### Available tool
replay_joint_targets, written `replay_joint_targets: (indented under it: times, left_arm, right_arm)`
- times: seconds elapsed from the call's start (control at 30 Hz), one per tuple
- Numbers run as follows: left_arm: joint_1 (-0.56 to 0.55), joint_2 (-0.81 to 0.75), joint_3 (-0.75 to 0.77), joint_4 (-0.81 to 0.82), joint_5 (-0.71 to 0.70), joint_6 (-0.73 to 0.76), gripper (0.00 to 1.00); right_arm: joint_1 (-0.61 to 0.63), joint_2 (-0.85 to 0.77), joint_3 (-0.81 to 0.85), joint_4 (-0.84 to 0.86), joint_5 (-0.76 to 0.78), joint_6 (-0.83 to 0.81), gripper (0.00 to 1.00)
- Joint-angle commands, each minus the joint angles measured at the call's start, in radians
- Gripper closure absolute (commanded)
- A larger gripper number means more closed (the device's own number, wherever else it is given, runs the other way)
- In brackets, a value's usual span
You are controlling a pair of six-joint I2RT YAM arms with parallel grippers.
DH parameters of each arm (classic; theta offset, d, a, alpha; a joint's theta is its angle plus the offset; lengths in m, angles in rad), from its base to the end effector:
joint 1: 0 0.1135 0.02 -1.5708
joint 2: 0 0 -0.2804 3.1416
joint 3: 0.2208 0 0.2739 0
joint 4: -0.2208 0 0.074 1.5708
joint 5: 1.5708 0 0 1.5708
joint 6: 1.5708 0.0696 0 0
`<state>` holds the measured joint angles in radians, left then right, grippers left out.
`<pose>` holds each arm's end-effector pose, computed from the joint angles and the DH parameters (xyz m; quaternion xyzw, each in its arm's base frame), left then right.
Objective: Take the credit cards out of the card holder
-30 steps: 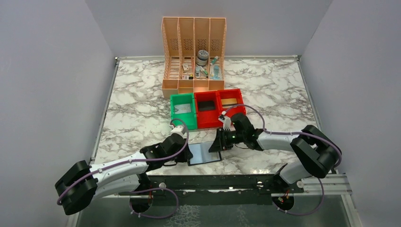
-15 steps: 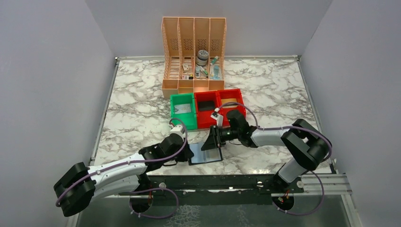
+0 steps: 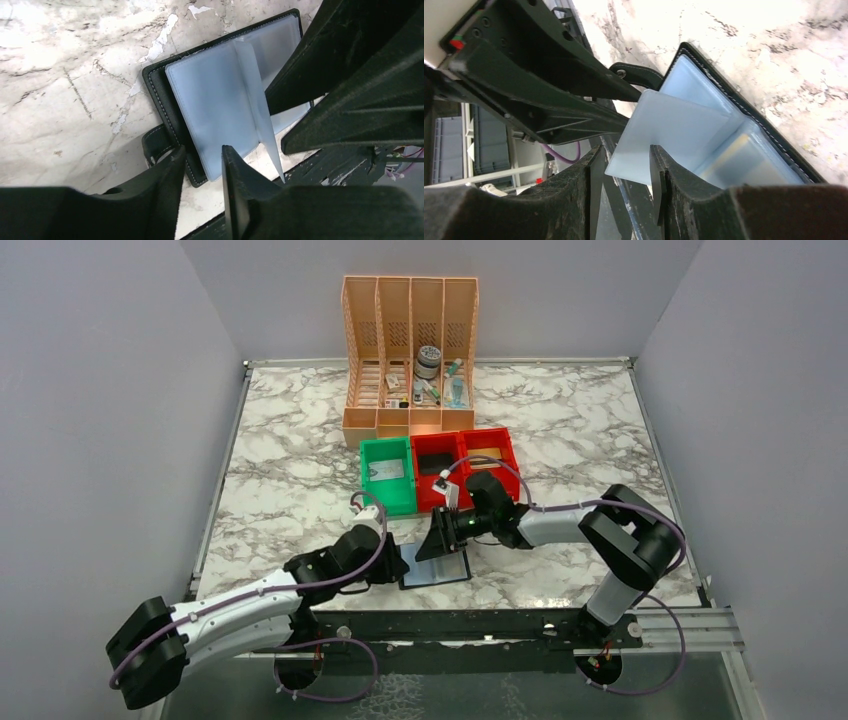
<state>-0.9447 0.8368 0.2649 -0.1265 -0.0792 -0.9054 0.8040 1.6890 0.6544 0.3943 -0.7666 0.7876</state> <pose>0.1212 -0.1582 0.1353 0.0011 0.9058 -0.3156 0.2827 0.2016 0.2789 0.1187 -0.1746 0.8275 0.5311 0.0524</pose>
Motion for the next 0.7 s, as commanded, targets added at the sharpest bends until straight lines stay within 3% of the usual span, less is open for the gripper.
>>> replay_joint_targets:
  times: [0.0, 0.13, 0.2, 0.3, 0.5, 0.67]
  left_arm:
    - [-0.006, -0.081, 0.038, -0.099, -0.050, -0.002, 0.62]
    - [-0.006, -0.136, 0.058, -0.148, -0.074, 0.006, 0.59]
    - [-0.006, -0.148, 0.062, -0.153, -0.074, 0.008, 0.59]
    - [-0.006, -0.147, 0.063, -0.152, -0.063, 0.005, 0.59]
    - [-0.006, -0.133, 0.066, -0.143, -0.060, 0.009, 0.59]
    - [-0.006, -0.105, 0.064, -0.093, -0.036, 0.022, 0.57]
  right_arm:
    - [0.006, -0.027, 0.029, -0.072, 0.057, -0.051, 0.60]
    - [0.007, 0.020, 0.023, -0.015, 0.062, -0.027, 0.66]
    - [0.014, 0.052, 0.038, -0.042, 0.093, -0.048, 0.73]
    - [0.027, 0.084, 0.071, -0.123, 0.148, -0.094, 0.77]
    - [0.035, 0.083, 0.102, -0.233, 0.226, -0.166, 0.77]
    - [0.035, -0.102, 0.049, -0.248, 0.313, -0.166, 0.72]
